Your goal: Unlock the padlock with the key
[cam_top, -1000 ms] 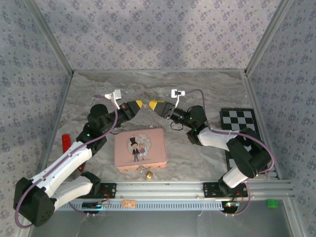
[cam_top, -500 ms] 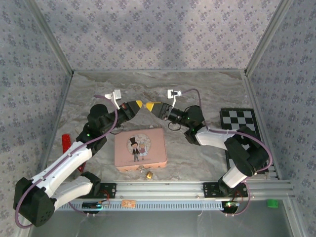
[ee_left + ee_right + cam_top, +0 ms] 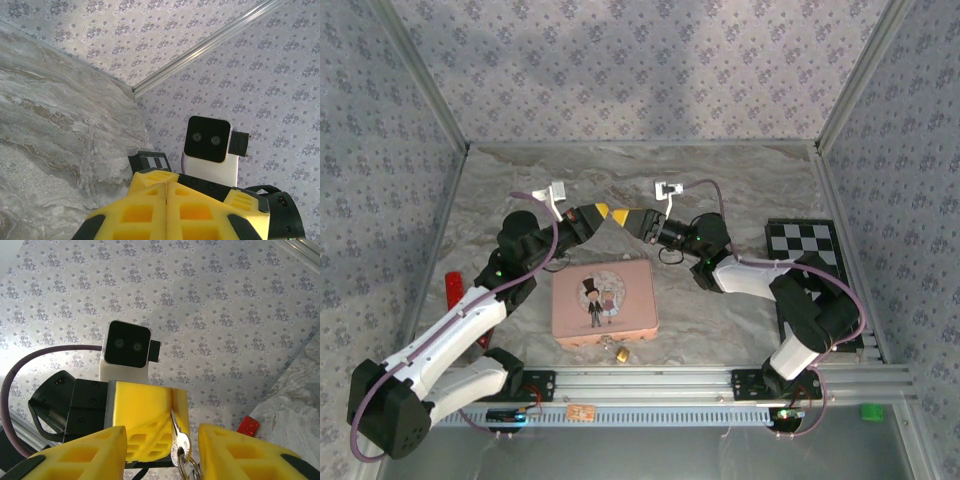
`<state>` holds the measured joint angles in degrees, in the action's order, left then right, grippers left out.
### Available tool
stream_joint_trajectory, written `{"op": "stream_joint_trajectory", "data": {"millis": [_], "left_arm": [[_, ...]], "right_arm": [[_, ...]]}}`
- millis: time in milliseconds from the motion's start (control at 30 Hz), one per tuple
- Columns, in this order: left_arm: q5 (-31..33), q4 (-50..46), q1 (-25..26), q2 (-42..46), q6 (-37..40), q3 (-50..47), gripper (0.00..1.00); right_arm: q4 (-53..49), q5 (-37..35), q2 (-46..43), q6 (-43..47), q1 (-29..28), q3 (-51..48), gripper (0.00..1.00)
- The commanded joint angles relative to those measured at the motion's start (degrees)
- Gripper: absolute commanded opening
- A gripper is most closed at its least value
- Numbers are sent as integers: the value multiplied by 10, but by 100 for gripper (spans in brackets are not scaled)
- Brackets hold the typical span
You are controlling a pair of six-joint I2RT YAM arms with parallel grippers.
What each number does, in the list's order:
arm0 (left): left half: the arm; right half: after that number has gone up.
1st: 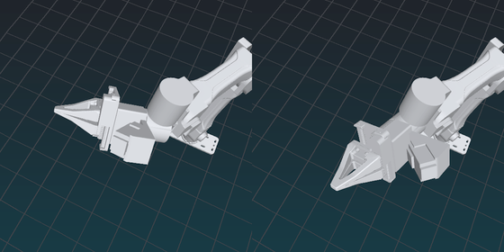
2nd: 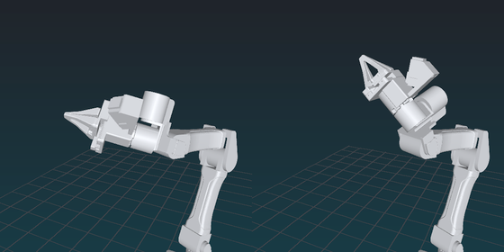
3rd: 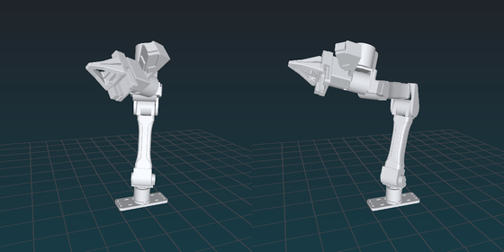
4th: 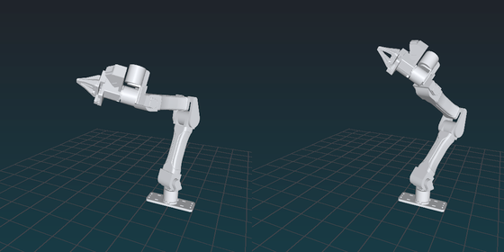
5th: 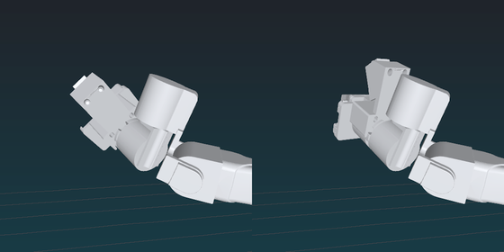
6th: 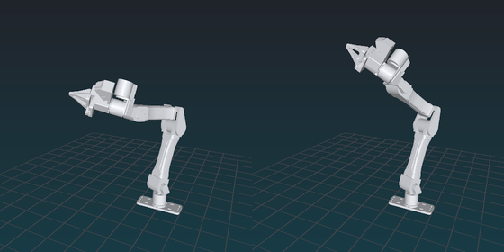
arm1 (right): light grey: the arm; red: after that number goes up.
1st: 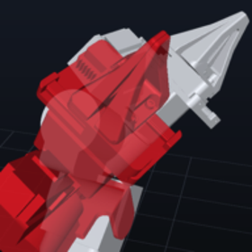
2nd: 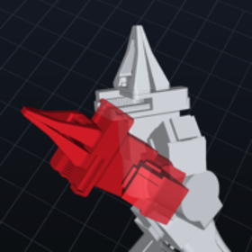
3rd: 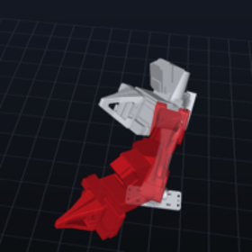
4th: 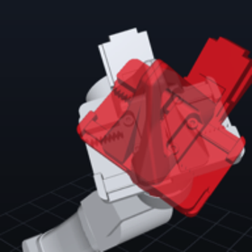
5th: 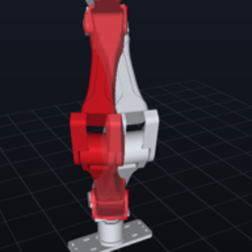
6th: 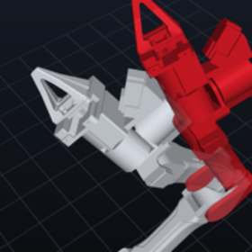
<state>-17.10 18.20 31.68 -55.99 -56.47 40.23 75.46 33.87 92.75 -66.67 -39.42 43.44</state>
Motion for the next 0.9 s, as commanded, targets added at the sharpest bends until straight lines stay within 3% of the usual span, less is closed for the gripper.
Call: {"op": "stream_joint_trajectory", "data": {"millis": [0, 633, 867], "left_arm": [[1, 15, 5, 4, 4, 14, 0], [8, 12, 5, 12, 7, 8, 0], [12, 5, 5, 18, 11, 7, 0]], "right_arm": [[19, 11, 3, -3, -3, 17, 40], [25, 29, 15, -12, -5, 26, 24], [19, 24, 14, -7, -1, 19, 23]]}}
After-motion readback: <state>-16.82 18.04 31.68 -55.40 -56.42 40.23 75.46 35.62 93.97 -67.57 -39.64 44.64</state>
